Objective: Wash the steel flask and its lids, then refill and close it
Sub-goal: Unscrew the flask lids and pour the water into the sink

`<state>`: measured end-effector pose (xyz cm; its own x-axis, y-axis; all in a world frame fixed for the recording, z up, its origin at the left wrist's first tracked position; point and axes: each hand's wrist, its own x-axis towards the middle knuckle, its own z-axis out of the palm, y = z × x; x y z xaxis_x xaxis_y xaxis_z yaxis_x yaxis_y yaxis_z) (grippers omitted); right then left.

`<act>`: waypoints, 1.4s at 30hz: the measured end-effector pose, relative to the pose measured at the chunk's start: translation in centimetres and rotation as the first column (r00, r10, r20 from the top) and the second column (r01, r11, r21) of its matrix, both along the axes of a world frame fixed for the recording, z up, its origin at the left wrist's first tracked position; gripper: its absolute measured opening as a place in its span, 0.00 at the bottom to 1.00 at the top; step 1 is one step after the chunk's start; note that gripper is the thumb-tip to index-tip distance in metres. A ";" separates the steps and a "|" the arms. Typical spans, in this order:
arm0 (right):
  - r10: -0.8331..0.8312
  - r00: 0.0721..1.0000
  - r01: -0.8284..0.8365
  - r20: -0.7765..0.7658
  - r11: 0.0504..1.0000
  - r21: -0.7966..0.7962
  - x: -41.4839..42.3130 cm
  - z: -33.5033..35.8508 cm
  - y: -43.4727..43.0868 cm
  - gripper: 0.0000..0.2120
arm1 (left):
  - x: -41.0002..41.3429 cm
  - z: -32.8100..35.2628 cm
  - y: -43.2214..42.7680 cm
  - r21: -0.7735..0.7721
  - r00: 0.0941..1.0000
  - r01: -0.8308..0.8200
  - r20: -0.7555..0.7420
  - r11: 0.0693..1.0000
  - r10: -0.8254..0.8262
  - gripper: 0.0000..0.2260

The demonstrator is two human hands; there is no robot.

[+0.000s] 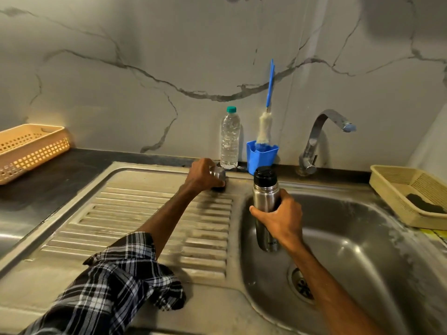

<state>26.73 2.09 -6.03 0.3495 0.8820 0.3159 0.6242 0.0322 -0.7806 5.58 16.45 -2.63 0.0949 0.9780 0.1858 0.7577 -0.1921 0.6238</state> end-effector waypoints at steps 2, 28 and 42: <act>0.009 1.000 -0.009 0.008 1.000 -0.018 0.1 -0.1 0.1 0.30 | -0.4 -0.4 0.1 -0.002 1.000 0.018 -0.021 1.000 -0.018 0.31; 0.103 0.995 -0.103 -0.002 0.994 -0.037 -0.8 0.3 -0.8 0.33 | -5.8 0.1 -1.6 -0.018 0.970 -0.113 -0.219 0.993 0.106 0.42; 0.166 0.976 -0.176 -0.139 0.982 -0.064 2.2 3.2 -3.0 0.24 | 7.4 2.8 -9.2 0.028 0.662 0.643 0.481 0.765 -0.575 0.27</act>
<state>28.95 -0.87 -2.79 0.2259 0.9518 0.2075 0.5053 0.0676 -0.8603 13.00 7.26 0.21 0.6208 0.7477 0.2358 0.1386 -0.4007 0.9057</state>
